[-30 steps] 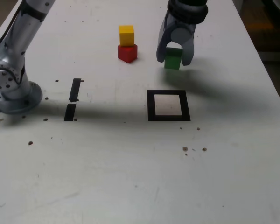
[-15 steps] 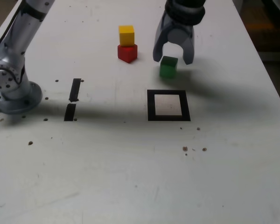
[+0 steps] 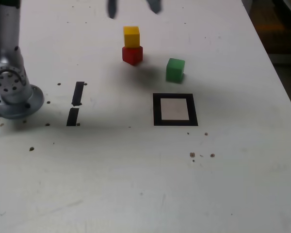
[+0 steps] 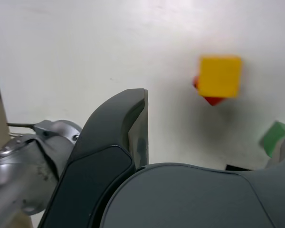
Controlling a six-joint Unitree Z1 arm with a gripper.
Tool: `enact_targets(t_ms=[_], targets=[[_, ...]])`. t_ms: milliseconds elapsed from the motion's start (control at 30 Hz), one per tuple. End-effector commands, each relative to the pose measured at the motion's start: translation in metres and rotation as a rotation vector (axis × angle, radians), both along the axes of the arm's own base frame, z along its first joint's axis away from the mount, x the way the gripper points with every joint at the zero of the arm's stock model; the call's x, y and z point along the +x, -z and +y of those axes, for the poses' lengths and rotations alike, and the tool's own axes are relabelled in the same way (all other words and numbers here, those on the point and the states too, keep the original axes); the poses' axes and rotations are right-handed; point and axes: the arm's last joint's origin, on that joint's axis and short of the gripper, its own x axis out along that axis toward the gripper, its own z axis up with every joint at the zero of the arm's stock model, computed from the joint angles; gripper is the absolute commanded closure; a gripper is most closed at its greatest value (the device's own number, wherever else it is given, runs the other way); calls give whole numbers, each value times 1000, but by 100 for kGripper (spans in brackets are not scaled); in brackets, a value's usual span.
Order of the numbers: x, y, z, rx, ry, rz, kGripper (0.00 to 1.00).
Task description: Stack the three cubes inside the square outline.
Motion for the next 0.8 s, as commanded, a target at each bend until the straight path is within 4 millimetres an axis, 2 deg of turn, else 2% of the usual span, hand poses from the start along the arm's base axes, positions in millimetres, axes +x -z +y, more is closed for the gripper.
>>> enact_targets(t_ms=[0,133,467,600,767], targets=[[-24,-16,2,25,-30,-42,0],[-22,1,20,12,-62,4,1],[13,57,43,-30,-81,4,4],[16,66,46,-37,-89,1,6],[15,75,46,-55,-100,10,13]])
